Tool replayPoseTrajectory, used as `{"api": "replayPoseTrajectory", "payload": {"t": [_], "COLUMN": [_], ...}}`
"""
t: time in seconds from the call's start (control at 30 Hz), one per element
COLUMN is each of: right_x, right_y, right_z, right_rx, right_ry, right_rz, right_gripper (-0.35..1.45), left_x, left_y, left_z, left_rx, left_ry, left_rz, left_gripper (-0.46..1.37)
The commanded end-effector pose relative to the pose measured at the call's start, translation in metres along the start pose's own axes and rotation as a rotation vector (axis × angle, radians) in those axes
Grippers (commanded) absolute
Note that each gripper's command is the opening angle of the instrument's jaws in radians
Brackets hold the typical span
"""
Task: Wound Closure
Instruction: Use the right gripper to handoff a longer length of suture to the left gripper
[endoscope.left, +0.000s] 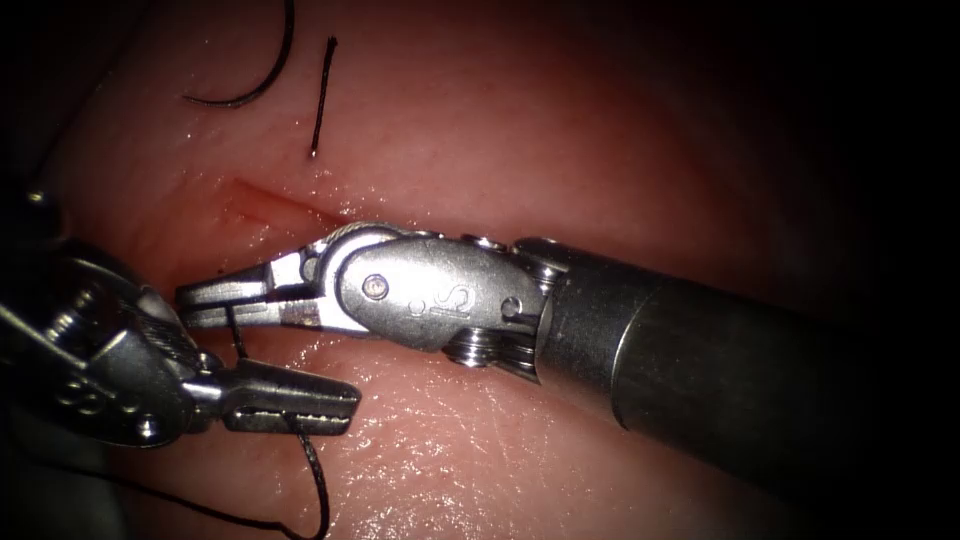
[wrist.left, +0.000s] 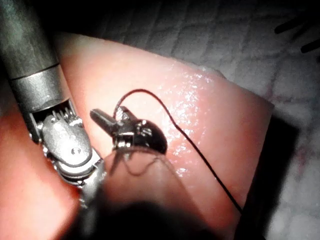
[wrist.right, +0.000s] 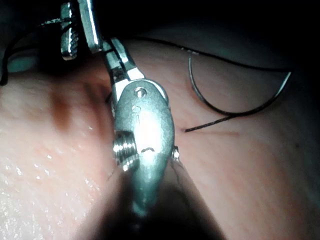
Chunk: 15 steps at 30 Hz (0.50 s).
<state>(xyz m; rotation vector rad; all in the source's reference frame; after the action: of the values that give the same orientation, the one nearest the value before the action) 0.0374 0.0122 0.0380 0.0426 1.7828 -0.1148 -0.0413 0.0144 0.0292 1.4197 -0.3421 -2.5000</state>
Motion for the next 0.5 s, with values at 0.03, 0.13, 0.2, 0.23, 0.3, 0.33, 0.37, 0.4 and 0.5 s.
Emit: {"api": "replayPoseTrajectory", "payload": {"t": [0.03,0.13,0.2,0.23,0.3,0.33,0.37,0.4,0.5], "right_x": [-0.0003,-0.0008,-0.0013,-0.0014,-0.0019,-0.0021,-0.0022,-0.0024,-0.0028], "right_y": [0.0003,0.0011,0.0019,0.0021,0.003,0.0033,0.0035,0.0038,0.0046], "right_z": [-0.0002,-0.001,-0.0017,-0.002,-0.0028,-0.0031,-0.0033,-0.0037,-0.0043], "right_rx": [-0.017,-0.039,-0.058,-0.061,-0.075,-0.08,-0.083,-0.089,-0.101], "right_ry": [-0.009,-0.025,-0.039,-0.04,-0.049,-0.049,-0.047,-0.051,-0.047], "right_rz": [0.001,0.01,0.03,0.037,0.058,0.065,0.065,0.067,0.087], "right_gripper": [-0.35,-0.35,-0.35,-0.35,-0.35,-0.35,-0.35,-0.35,-0.35], "left_x": [-0.0001,-0.0002,-0.0002,-0.0003,-0.0004,-0.0005,-0.0005,-0.0006,-0.0011], "left_y": [0.0001,0.0,0.0,0.0,0.0,0.0,0.0001,0.0001,0.0003], "left_z": [0.0,0.0,0.0,0.0,0.0001,0.0001,0.0001,0.0002,0.0005], "left_rx": [0.025,0.083,0.122,0.122,0.125,0.125,0.125,0.125,0.124], "left_ry": [0.004,0.01,0.015,0.015,0.016,0.016,0.016,0.016,0.016], "left_rz": [-0.005,-0.009,-0.011,-0.011,-0.011,-0.01,-0.01,-0.009,-0.006], "left_gripper": [0.79,0.62,0.65,0.65,0.66,0.64,0.63,0.62,0.6]}}
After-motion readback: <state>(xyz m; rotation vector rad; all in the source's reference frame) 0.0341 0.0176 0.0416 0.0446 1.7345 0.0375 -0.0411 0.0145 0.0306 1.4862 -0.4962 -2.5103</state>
